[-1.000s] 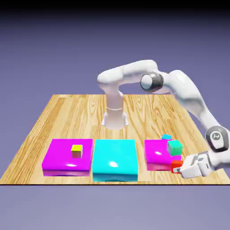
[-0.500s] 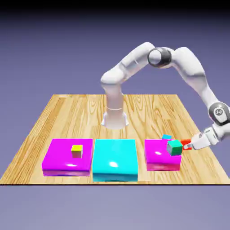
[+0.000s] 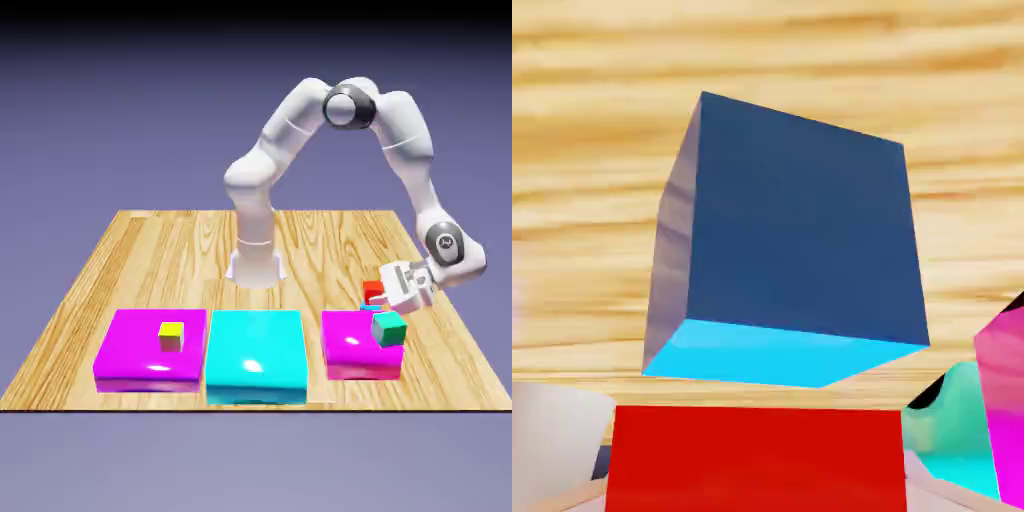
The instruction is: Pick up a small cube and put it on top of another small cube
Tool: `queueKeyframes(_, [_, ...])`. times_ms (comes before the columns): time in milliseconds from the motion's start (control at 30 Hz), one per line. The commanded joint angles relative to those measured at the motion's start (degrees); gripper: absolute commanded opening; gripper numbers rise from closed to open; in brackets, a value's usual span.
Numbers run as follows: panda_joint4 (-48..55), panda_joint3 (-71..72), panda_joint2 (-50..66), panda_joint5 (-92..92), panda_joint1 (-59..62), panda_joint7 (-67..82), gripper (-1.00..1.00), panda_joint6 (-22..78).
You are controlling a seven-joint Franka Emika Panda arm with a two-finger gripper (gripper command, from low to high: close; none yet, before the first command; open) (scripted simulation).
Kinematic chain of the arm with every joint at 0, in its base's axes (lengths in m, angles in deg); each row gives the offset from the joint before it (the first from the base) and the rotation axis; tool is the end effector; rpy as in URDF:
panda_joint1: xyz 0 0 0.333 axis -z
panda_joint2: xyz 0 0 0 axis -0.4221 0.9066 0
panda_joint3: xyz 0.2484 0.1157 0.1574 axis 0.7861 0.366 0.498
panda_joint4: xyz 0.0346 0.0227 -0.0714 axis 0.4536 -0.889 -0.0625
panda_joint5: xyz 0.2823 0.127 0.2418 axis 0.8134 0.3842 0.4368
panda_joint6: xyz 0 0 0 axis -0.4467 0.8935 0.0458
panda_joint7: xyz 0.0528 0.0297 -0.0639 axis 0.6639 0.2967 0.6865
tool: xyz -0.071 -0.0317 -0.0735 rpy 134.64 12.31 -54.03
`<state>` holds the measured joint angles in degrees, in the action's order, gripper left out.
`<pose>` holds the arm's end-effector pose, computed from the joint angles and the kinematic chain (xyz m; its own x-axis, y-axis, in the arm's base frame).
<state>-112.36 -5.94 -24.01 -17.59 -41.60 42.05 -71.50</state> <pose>0.2255 0.3940 0.1141 0.7250 0.2473 -0.6428 0.6861 -0.3403 0.6430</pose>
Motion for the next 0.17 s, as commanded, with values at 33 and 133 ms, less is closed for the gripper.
queueKeyframes(33, [4.15, 0.32, 0.00, 0.59, -0.63, 0.69, 1.00, 4.15])
queueKeyframes(133, [8.53, 0.65, 0.00, 1.22, -1.29, 1.43, 1.00, 8.52])
